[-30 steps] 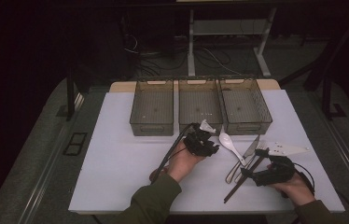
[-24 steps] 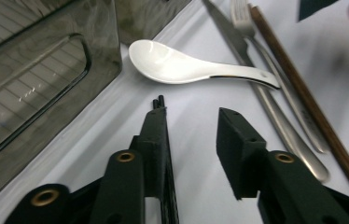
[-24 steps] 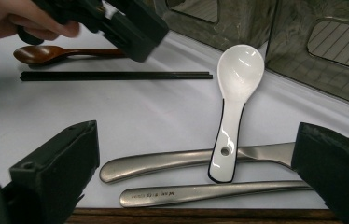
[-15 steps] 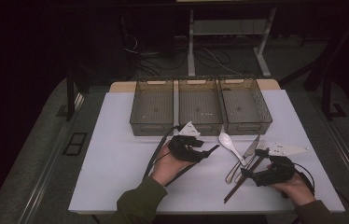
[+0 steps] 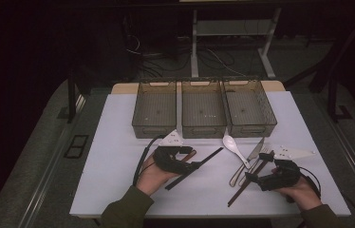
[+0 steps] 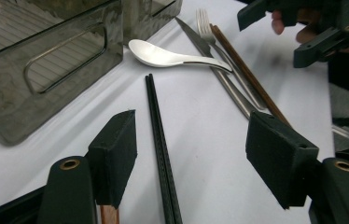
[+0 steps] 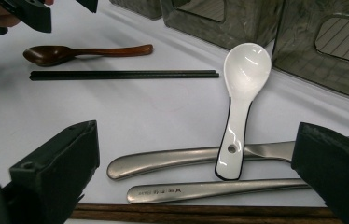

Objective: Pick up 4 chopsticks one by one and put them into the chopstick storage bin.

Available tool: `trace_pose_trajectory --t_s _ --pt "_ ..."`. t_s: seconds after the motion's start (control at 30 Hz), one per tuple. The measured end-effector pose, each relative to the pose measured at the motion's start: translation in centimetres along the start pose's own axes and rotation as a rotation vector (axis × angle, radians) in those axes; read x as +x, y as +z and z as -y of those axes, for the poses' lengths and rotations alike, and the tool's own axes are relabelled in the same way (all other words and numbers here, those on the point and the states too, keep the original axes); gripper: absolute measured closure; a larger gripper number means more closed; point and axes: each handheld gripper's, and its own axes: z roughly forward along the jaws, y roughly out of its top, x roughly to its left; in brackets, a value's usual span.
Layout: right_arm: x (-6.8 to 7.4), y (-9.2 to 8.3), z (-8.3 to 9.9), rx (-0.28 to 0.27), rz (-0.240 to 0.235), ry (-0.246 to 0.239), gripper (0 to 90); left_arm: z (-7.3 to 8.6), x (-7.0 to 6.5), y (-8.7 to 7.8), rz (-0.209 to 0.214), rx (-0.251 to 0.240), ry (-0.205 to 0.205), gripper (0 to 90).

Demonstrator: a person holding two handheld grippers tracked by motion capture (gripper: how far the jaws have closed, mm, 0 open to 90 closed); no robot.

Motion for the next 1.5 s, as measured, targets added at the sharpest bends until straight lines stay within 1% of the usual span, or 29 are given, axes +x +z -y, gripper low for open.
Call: trace_pose_trajectory --t_s 0.1,0.23,0.33,0.4,0.43,0.47,0.5,0.57,0.6,0.63,0.67,0.7,0.73,0.77,0.8,0.93,0.97,1.0,1.1,1.23,1.3,1.37,1.43,1.5 --pt "0.0 0.0 0.1 0.002 -0.001 -0.006 0.7 0.5 0.0 -0.6 -0.008 -0.011 -0.009 30.6" --pt "0.2 0.2 0.2 0.003 -0.005 -0.021 0.7 1.3 0.1 -1.2 -0.013 -0.011 -0.02 28.8" --pt "0.2 0.2 0.2 0.004 -0.004 -0.022 0.7 1.8 0.0 -1.6 -0.039 -0.002 -0.02 29.8" --pt "0.2 0.2 0.2 0.001 0.0 -0.023 0.7 2.2 -0.1 -1.7 -0.039 0.0 -0.018 31.5" --pt "0.1 0.2 0.2 0.0 0.002 -0.023 0.7 2.3 -0.1 -1.8 -0.041 0.006 -0.013 38.0" --pt "0.2 0.2 0.2 0.002 0.003 -0.023 0.7 2.5 -0.1 -1.7 -0.049 0.013 -0.007 42.3" --pt "0.2 0.2 0.2 0.002 0.003 -0.023 0.7 2.6 -0.1 -1.7 -0.055 0.026 -0.002 42.3" --pt "0.2 0.2 0.2 0.002 0.004 -0.025 0.7 2.9 0.0 -1.4 -0.055 0.047 -0.011 54.2" --pt "0.2 0.2 0.2 0.001 0.004 -0.027 0.7 3.0 0.1 -1.1 -0.053 0.051 -0.018 54.2" --pt "0.2 0.2 0.2 0.003 0.003 -0.029 0.7 3.1 0.1 -1.0 -0.056 0.067 -0.015 59.5" --pt "0.2 0.2 0.2 0.003 0.003 -0.029 0.7 3.2 0.1 -0.8 -0.057 0.085 -0.007 61.7" --pt "0.2 0.2 0.2 0.003 0.003 -0.029 0.7 3.3 0.1 -0.7 -0.061 0.097 -0.008 61.7" --pt "0.2 0.2 0.2 0.002 0.002 -0.029 0.7 3.3 0.2 -0.6 -0.061 0.104 -0.01 63.7" --pt "0.2 0.2 0.2 0.003 0.002 -0.031 0.7 3.4 0.2 -0.4 -0.056 0.111 -0.019 68.6" --pt "0.2 0.2 0.2 0.003 0.002 -0.031 0.7 3.4 0.2 -0.4 -0.054 0.119 -0.02 68.6" --pt "0.2 0.2 0.3 0.005 0.002 -0.033 0.7 3.5 0.3 -0.1 -0.046 0.154 -0.02 75.4" --pt "0.2 0.2 0.3 0.005 0.002 -0.033 0.7 3.6 0.3 0.0 -0.049 0.161 -0.027 75.4" --pt "0.2 0.2 0.3 0.005 0.002 -0.032 0.7 3.7 0.3 0.1 -0.046 0.165 -0.027 77.1" --pt "0.2 0.2 0.3 0.003 0.002 -0.033 0.7 3.8 0.3 0.3 -0.05 0.184 -0.032 77.6" --pt "0.2 0.2 0.3 0.003 0.002 -0.031 0.7 3.8 0.4 0.5 -0.053 0.201 -0.029 78.2" --pt "0.2 0.2 0.3 0.004 0.003 -0.032 0.7 3.9 0.4 0.6 -0.063 0.212 -0.032 78.3" --pt "0.3 0.2 0.3 0.005 0.005 -0.034 0.7 4.0 0.5 0.6 -0.063 0.215 -0.034 78.4" --pt "0.3 0.2 0.3 0.007 0.006 -0.035 0.7 4.0 0.5 0.7 -0.066 0.226 -0.025 78.4" --pt "0.2 0.2 0.3 0.005 0.006 -0.035 0.7 4.0 0.5 0.7 -0.069 0.226 -0.033 78.5"
